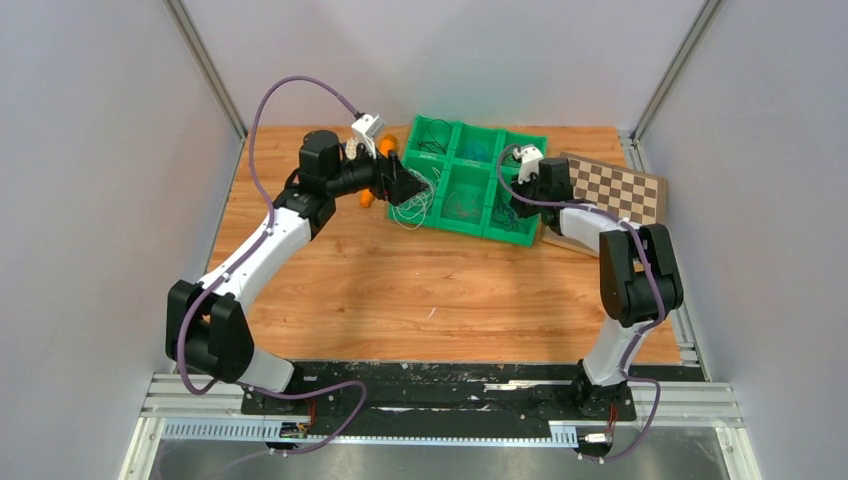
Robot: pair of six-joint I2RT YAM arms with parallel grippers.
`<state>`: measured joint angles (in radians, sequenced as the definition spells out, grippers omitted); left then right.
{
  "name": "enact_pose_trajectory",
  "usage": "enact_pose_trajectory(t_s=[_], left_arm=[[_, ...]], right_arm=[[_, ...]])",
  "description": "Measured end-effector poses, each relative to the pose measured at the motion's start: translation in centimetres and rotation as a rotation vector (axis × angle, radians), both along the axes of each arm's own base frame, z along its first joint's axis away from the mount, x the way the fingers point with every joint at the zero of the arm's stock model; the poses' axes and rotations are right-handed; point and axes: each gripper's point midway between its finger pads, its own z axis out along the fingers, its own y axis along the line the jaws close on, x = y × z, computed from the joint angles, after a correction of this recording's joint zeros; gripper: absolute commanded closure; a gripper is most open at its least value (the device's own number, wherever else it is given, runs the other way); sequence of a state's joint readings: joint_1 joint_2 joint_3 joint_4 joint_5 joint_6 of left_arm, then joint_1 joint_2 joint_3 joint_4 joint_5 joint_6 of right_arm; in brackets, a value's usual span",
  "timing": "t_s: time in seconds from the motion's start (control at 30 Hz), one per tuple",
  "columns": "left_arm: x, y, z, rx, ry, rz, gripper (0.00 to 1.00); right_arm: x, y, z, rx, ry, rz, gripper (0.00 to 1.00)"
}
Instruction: Untangle the cables
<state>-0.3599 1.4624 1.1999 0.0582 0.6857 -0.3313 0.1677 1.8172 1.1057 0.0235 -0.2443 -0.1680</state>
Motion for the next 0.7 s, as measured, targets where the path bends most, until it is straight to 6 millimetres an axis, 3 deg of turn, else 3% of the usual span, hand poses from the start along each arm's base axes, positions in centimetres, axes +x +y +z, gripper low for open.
enact_pose_trajectory(t_s=[0.27, 0.4, 0.5, 0.6, 0.7], left_arm=[[-0.8, 1.2, -0.3, 0.012, 0.003, 0.028, 0.07], [-1.4, 1.5, -1.0, 0.026, 0.010, 0.032, 0.01], [-1.7, 1.9, -1.2, 0.041, 0.013, 0.040, 0.00], [-2.1, 2.4, -1.4, 0.068, 0.013, 0.050, 0.00], [-2.8, 3.3, -1.7, 0.100, 0.029, 0.064, 0.00]], right_arm=[[2.4, -2.0, 2.2, -0.085, -0.174, -0.112, 0.97], [2.6, -1.7, 2.6, -0.087, -0.192, -0.106, 0.65], [2.0, -0.8, 2.1, -0.067, -0.164, -0.060, 0.56], [0.4, 0.0, 1.6, -0.032, -0.095, -0.020, 0.36], [-1.5, 0.9, 3.2, 0.018, -0.051, 0.018, 0.07]])
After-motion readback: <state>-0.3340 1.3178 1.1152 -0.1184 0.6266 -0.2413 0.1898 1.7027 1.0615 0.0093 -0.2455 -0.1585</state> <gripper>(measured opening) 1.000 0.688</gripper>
